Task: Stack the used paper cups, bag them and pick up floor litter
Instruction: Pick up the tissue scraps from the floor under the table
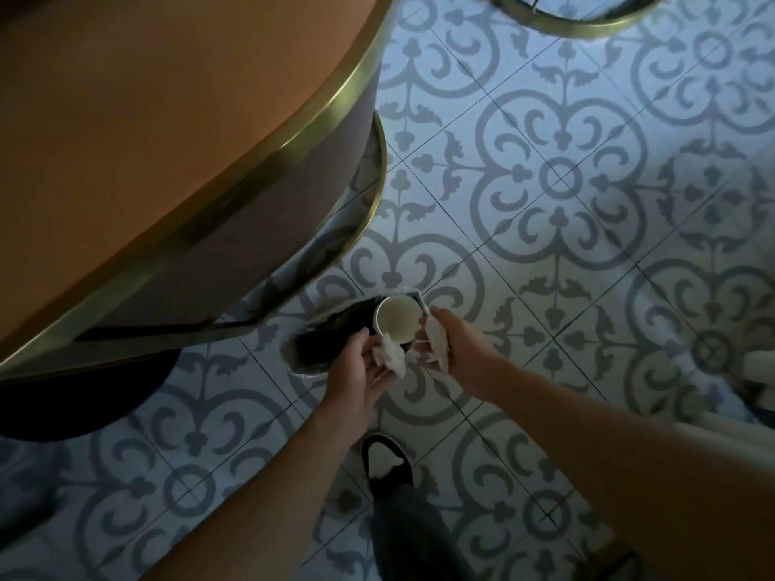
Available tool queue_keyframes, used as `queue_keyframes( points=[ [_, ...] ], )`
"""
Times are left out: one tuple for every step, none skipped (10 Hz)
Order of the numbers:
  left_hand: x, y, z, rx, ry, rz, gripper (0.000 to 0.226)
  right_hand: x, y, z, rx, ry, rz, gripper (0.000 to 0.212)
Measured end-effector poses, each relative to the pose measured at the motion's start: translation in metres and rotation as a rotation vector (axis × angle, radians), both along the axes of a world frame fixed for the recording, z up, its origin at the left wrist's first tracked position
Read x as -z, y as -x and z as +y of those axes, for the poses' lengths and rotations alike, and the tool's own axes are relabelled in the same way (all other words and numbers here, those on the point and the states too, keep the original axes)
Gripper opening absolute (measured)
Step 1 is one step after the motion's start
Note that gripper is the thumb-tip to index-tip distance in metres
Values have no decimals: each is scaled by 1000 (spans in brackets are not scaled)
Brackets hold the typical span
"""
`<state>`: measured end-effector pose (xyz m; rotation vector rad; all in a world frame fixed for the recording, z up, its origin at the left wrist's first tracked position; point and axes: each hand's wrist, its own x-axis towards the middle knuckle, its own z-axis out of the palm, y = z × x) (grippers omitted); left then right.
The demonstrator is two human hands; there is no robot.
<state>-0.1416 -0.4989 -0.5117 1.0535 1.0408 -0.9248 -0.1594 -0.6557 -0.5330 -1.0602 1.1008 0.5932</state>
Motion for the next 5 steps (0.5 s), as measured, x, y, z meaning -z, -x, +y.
queue_keyframes(
  points=[
    [2,-5,-8,-6,26,-40,29,3,-5,0,19,-17,5,33],
    [4,-4,-12,28,23,-64,28,5,-5,-2,26,-45,-4,27],
    [3,0,-10,56,18,-63,38,1,-5,-2,-9,-42,-9,25],
    [3,7,0,65,2,-31,46,2,-1,-3,-27,-13,-9,29],
    [1,12,13,107,-10,-39,46,-5,0,0,-72,13,-7,35]
  ],
)
